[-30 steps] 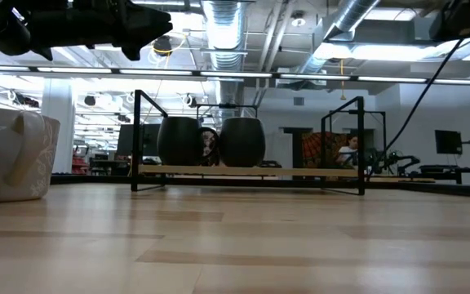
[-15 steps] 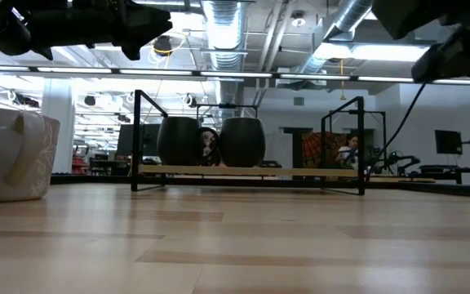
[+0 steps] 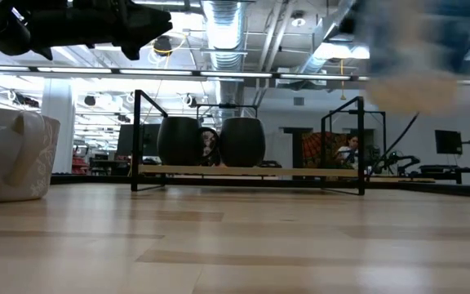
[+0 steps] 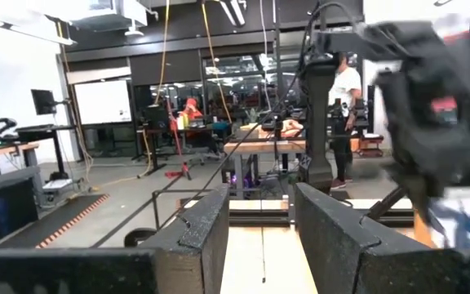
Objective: Place coffee mugs
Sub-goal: Put the patterned blue mug on the shelf, then put the gray mug on the shelf
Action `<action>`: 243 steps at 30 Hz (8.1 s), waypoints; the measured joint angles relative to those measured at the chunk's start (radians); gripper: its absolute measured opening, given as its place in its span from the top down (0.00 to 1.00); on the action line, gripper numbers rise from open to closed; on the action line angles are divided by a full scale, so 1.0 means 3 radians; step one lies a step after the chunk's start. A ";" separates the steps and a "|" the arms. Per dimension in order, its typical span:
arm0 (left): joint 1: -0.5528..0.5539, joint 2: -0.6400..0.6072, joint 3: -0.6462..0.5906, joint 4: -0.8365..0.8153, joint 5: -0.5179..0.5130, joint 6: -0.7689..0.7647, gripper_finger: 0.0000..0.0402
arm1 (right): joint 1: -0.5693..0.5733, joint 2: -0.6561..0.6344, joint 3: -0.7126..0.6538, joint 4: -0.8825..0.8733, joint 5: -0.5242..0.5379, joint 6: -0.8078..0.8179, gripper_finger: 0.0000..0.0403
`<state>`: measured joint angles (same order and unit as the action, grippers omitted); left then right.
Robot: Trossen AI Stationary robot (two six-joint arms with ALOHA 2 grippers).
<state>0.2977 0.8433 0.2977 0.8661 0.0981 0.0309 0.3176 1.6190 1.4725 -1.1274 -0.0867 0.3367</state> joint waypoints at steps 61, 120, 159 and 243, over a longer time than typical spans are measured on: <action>0.0001 0.0001 0.0000 -0.0003 -0.0027 -0.0030 0.68 | -0.2840 0.1427 0.1490 -0.0326 0.1082 -0.2686 0.85; 0.0000 0.0000 0.0000 -0.0013 -0.0028 -0.0019 0.68 | -0.2899 0.1358 0.1499 -0.0600 0.1191 -0.2369 0.52; 0.0000 0.0000 0.0001 -0.0155 0.0208 0.0029 0.68 | -0.1563 -0.1927 -0.2356 0.3946 -0.0227 -0.1725 0.52; -0.2409 0.1219 0.1603 -0.5689 -0.1411 0.0332 0.68 | -0.0867 -0.1945 -0.2705 0.4557 0.0820 -0.1759 0.52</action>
<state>-0.4249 1.2090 0.7788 -0.8404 -0.3252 0.1303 0.0574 1.0355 0.6609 0.2398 0.1593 -0.1909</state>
